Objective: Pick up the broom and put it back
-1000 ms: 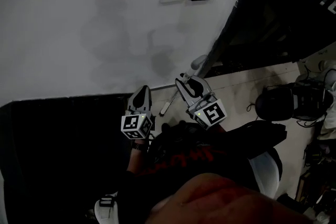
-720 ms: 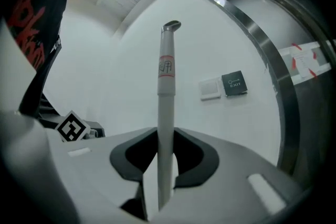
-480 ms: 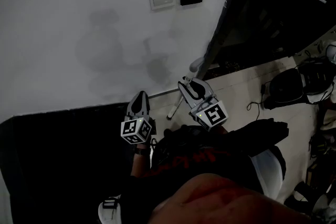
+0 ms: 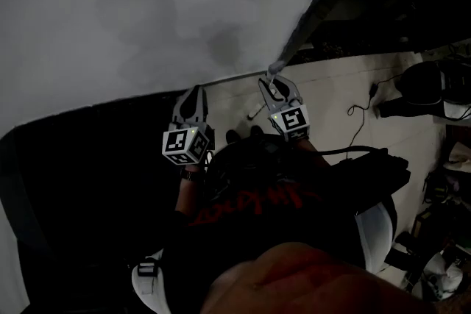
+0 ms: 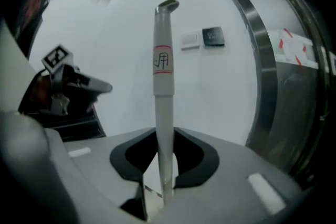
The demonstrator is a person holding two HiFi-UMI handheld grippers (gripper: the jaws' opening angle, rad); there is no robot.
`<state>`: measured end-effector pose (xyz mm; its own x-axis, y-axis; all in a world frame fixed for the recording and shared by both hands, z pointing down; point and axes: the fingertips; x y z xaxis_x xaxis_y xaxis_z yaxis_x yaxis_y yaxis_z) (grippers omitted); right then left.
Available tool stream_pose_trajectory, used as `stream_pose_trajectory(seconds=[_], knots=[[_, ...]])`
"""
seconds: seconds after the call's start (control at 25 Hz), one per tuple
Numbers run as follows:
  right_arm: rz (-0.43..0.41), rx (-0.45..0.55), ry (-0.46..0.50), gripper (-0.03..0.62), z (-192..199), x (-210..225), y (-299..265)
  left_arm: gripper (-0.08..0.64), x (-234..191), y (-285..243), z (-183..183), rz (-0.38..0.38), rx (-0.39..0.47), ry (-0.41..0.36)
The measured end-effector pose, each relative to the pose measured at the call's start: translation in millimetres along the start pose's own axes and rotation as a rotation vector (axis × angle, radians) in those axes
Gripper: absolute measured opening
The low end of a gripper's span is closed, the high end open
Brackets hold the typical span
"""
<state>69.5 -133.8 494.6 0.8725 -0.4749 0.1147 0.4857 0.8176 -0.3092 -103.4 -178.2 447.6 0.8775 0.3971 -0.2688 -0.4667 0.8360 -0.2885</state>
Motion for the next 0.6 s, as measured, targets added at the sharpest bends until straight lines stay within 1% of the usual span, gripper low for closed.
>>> stream_pose_trajectory(seconds=[0.08,0.16,0.24,0.32,0.44,0.6], knots=[[0.060,-0.053,-0.034,0.083,40.4,22.8,-22.9,0.005,-6.8,-3.8,-6.0,-0.019,0.006,-0.021],[0.101,-0.118,-0.042,0.083,93.1,47.4,-45.7,0.005,-11.8,-10.3,-7.5,-0.038,0.023,-0.032],[0.090,-0.218,-0.071,0.083,147.1,59.4,-60.2,0.005,-17.2,-7.9,4.5,-0.062,0.012,-0.022],[0.055,-0.326,-0.102,0.083,198.5,66.3,-74.5,0.005,-21.3,-1.4,15.5,-0.094,-0.008,-0.016],[0.034,-0.453,-0.172,0.083,261.3,72.8,-93.6,0.005,-25.1,14.3,28.7,-0.147,-0.038,-0.025],[0.096,-0.563,-0.226,0.083,318.4,96.9,-126.0,0.005,-36.4,34.8,40.6,-0.215,-0.050,-0.036]])
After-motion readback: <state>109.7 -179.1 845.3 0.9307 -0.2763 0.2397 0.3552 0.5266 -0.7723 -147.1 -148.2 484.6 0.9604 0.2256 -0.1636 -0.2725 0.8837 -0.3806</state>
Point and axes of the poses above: the fingertips, and each gripper's own axes: y backward along the fingers, x to its right, z out of its underside, and after that the axes turned 13 degrees about -z, right-handed
